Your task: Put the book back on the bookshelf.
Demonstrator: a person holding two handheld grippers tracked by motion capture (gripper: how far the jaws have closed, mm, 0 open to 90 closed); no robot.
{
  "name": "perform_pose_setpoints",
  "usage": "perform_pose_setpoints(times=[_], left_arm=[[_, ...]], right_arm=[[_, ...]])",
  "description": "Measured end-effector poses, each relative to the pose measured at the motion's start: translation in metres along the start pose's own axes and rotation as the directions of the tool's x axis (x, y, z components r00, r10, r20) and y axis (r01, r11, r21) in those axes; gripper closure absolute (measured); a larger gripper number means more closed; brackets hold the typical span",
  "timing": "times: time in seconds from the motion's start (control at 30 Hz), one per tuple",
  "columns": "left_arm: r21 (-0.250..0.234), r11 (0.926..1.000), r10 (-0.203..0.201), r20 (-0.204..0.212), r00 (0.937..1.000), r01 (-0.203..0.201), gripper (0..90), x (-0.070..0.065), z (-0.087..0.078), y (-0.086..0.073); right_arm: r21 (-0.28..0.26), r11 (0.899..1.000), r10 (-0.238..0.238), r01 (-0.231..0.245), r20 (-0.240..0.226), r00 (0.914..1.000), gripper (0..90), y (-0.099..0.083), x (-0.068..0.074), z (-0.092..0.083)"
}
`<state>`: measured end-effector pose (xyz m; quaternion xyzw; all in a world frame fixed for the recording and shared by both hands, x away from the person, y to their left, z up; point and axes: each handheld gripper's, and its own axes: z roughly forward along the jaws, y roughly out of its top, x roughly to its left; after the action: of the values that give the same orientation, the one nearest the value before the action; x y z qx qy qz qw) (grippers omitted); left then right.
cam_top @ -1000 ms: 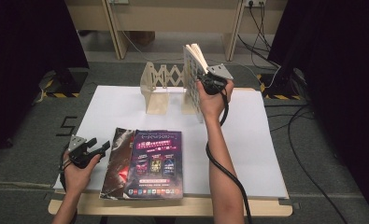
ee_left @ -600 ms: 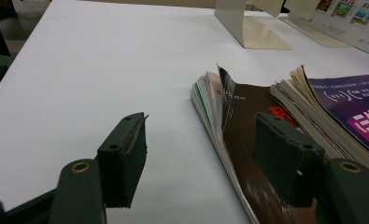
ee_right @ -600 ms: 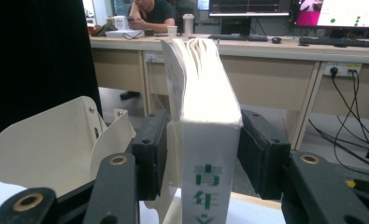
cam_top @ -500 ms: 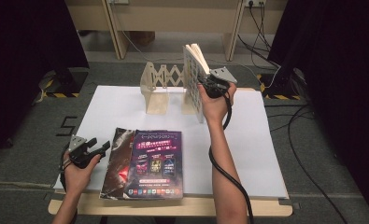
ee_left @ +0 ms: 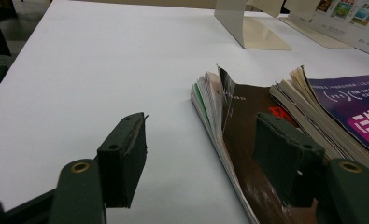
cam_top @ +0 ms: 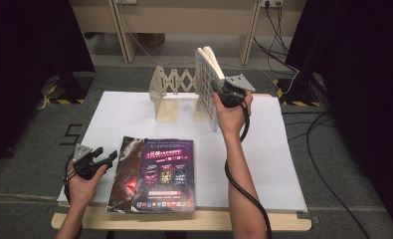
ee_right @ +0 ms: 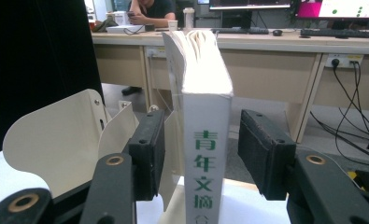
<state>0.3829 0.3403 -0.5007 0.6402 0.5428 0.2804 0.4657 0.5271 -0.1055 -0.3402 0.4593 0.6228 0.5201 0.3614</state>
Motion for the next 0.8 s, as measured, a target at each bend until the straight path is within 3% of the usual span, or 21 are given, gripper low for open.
perform_pose_setpoints(times=[0.8], left_arm=[[0.001, 1.0, 0.01, -0.01, 0.9999, -0.01, 34.1, -0.002, -0.001, 0.0]], right_arm=[[0.024, 0.999, -0.04, 0.039, 0.021, 0.999, 50.5, -0.013, -0.004, -0.03]])
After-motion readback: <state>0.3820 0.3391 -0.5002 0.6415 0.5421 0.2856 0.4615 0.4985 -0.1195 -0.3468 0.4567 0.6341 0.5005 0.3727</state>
